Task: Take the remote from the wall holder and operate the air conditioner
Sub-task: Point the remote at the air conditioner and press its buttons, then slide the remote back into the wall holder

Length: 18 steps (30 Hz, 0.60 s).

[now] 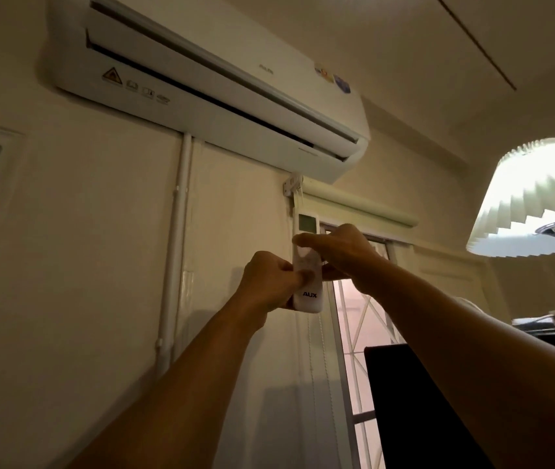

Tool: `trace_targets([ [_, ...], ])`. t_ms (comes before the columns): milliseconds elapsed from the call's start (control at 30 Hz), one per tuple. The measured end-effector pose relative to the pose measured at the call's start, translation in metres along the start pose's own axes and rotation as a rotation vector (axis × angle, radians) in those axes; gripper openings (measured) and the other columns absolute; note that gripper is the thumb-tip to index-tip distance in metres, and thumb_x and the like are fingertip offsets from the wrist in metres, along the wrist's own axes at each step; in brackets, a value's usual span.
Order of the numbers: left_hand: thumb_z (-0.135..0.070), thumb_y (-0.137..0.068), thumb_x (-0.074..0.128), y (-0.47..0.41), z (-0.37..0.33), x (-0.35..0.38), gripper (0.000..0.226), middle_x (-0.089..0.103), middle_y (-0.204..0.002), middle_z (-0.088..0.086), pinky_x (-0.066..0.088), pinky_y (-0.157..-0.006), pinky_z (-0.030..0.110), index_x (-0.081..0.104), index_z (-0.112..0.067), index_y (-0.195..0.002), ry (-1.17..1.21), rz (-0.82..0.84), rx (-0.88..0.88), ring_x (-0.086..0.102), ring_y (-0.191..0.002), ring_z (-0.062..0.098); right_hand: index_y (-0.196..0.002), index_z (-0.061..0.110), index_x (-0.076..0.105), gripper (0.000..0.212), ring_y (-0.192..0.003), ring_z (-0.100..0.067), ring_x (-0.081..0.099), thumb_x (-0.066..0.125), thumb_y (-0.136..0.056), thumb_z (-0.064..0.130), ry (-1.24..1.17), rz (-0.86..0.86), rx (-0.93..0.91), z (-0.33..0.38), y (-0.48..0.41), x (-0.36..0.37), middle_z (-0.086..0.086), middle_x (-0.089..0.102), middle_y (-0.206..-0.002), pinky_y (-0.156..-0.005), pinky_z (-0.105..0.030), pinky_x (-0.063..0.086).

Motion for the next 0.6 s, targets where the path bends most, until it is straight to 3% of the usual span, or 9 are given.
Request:
trace_targets([
  [200, -0.023, -0.083, 0.07, 0.014, 0.04, -0.022, 0.021, 0.073, -0.097, 0.012, 0.059, -0.08, 0.04, 0.069, -0.005, -0.093, -0.147, -0.107, -0.011, 0.068, -0.083, 0.022, -0.094, 0.003, 0.064, 0.05, -0.077, -0.026, 0.073, 0.085, -0.064, 0.037, 0.085, -0.031, -0.002, -0.014, 0.009, 0.043, -0.014, 0.07, -0.09, -0.064, -0.037, 0.063],
  [300, -0.02, -0.084, 0.068, 0.023, 0.064, -0.035, 0.015, 0.072, -0.096, 0.012, 0.059, -0.082, 0.044, 0.069, -0.007, -0.09, -0.171, -0.108, -0.056, 0.069, -0.088, 0.024, -0.086, 0.005, 0.062, 0.045, -0.073, -0.027, 0.073, 0.085, -0.063, 0.036, 0.084, -0.019, -0.016, -0.022, 0.014, 0.069, -0.013, 0.07, -0.087, -0.064, -0.04, 0.063],
  [467, -0.002, -0.081, 0.066, 0.041, 0.113, -0.053, 0.023, 0.069, -0.112, 0.019, 0.058, -0.083, 0.05, 0.066, -0.002, -0.103, -0.198, -0.025, -0.196, 0.067, -0.103, 0.033, -0.096, 0.006, 0.065, 0.054, -0.076, -0.026, 0.072, 0.084, -0.061, 0.042, 0.12, 0.009, -0.009, -0.044, 0.027, 0.116, -0.012, 0.072, -0.093, -0.068, -0.04, 0.062],
  [600, 0.002, -0.076, 0.068, 0.063, 0.153, -0.067, 0.019, 0.072, -0.101, 0.019, 0.061, -0.075, 0.048, 0.069, 0.002, -0.095, -0.298, -0.06, -0.286, 0.07, -0.093, 0.033, -0.098, 0.009, 0.069, 0.055, -0.084, -0.024, 0.071, 0.083, -0.058, 0.046, 0.135, 0.029, 0.014, -0.074, 0.049, 0.152, -0.009, 0.073, -0.098, -0.073, -0.04, 0.061],
])
Point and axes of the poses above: each hand's wrist, its own y-axis away from the middle knuckle, its own x-axis out of the palm, z = x × y, the point moved 8 cm from there along -y, towards the middle knuckle
